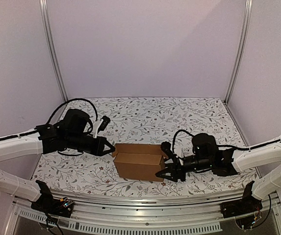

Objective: Fold the paper box

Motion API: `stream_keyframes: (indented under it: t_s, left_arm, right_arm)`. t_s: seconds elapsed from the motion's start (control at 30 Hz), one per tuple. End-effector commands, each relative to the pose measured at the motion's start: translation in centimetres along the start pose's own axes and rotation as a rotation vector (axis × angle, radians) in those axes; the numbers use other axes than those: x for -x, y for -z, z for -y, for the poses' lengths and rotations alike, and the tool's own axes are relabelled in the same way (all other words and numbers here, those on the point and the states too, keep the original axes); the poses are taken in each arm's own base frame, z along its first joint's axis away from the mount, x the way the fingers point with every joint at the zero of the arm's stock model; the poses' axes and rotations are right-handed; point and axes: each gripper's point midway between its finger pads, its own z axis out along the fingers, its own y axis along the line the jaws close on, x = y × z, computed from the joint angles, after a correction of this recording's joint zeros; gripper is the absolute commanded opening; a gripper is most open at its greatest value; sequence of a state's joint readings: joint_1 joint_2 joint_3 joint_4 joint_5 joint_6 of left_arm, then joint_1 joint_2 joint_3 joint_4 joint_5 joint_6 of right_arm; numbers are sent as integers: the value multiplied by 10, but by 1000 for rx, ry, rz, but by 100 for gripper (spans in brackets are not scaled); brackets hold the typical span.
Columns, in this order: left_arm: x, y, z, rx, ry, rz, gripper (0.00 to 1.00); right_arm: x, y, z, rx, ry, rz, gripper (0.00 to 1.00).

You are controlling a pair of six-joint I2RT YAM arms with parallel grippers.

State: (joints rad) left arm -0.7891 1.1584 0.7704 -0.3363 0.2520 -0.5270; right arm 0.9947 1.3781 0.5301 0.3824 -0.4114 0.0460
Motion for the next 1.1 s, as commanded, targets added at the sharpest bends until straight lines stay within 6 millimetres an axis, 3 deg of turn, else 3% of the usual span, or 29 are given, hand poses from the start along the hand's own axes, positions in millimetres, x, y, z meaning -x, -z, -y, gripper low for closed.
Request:
stream_keyframes:
  t_s: [0.0,0.33,0.67,1.07]
  left_arm:
    - [8,-1,18,-56,2,-1,0]
    - [8,-12,20,-77,35,-13,0]
    - [-3,-26,13,-35,9,-29,0]
    - [-26,-32,-5,32,-41,-21,0]
  right_arm:
    - [6,-3,7,-51,40,24,26]
    - [8,-6,12,-100,53,73,25]
    - [5,-12,30,-186,61,122,24]
    - [-15,-24,45,-233,44,121,25]
